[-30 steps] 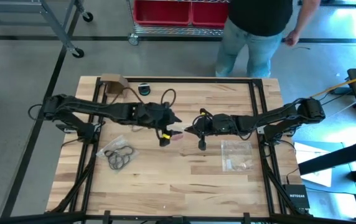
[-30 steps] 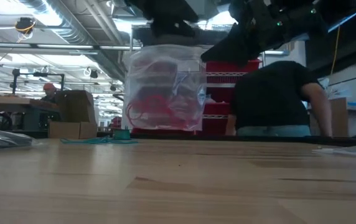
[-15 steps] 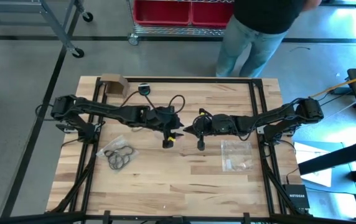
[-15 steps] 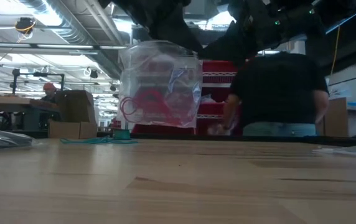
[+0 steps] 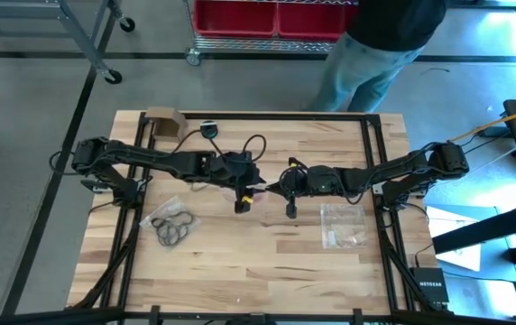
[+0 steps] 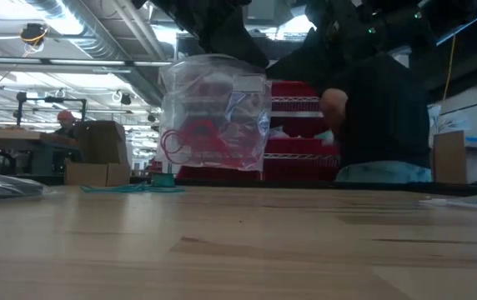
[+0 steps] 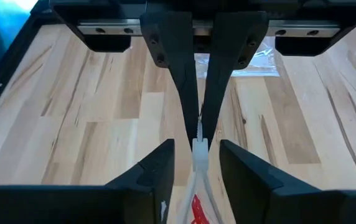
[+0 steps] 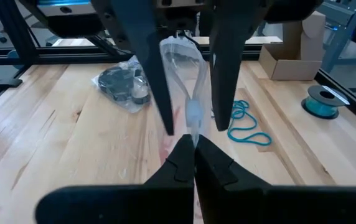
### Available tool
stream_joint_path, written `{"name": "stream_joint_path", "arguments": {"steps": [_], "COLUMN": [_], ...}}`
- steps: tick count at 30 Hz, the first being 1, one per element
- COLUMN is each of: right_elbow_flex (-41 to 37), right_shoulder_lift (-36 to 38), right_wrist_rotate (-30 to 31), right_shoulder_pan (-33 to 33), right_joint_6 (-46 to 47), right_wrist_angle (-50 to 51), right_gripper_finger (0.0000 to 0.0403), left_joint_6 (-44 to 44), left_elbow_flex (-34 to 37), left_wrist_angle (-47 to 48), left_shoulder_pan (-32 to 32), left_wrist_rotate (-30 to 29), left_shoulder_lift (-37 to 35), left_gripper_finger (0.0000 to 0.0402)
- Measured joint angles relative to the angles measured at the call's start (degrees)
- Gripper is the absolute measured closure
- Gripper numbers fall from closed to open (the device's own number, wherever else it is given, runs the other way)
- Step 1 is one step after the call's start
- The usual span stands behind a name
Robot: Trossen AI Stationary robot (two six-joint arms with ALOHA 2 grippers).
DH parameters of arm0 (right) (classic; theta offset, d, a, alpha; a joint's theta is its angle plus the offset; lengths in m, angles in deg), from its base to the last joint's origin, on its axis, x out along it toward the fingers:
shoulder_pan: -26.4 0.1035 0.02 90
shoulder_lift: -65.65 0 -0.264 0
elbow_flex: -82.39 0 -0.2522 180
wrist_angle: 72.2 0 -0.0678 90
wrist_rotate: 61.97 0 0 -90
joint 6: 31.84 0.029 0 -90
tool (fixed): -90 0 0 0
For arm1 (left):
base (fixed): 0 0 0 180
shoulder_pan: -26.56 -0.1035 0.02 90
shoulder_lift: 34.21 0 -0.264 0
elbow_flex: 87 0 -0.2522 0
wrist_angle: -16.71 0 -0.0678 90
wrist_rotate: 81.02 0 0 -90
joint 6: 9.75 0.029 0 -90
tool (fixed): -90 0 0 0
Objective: Sort rubber bands
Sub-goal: Close the transparent zip bag
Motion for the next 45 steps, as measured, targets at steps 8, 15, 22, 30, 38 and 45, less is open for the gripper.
{"name": "stream_joint_path", "arguments": {"steps": [8,15,22,30,38,45], "right_elbow_flex": [0.0,0.0,-0.02,-0.02,-0.02,0.09], "right_shoulder_lift": [0.0,0.0,0.01,0.02,0.02,-2.13], "right_wrist_rotate": [-0.02,0.91,0.97,1.0,0.42,1.22], "right_shoulder_pan": [-0.02,-0.02,-0.02,-0.02,-0.04,-0.04], "right_joint_6": [-0.02,-0.06,-0.13,0.52,6.06,4.63], "right_wrist_angle": [-0.04,0.11,0.42,0.63,0.08,-2.13], "right_gripper_finger": [0.0403,0.0403,0.0403,0.0403,0.0352,0.0273], "left_joint_6": [0.04,-0.68,-1.26,-1.51,-1.53,-2.67], "left_elbow_flex": [0.0,-0.02,-0.02,-0.02,-0.2,-0.26], "left_wrist_angle": [-0.09,0.74,5.37,7.03,6.55,5.27], "left_shoulder_pan": [0.02,0.0,0.02,0.02,0.02,0.02], "left_wrist_rotate": [-0.02,-0.04,-0.04,-1.09,-1.16,-1.16], "left_shoulder_lift": [0.03,0.03,0.08,-0.16,-0.19,-0.28], "left_gripper_finger": [0.0375,0.0384,0.0385,0.0385,0.0385,0.0384]}}
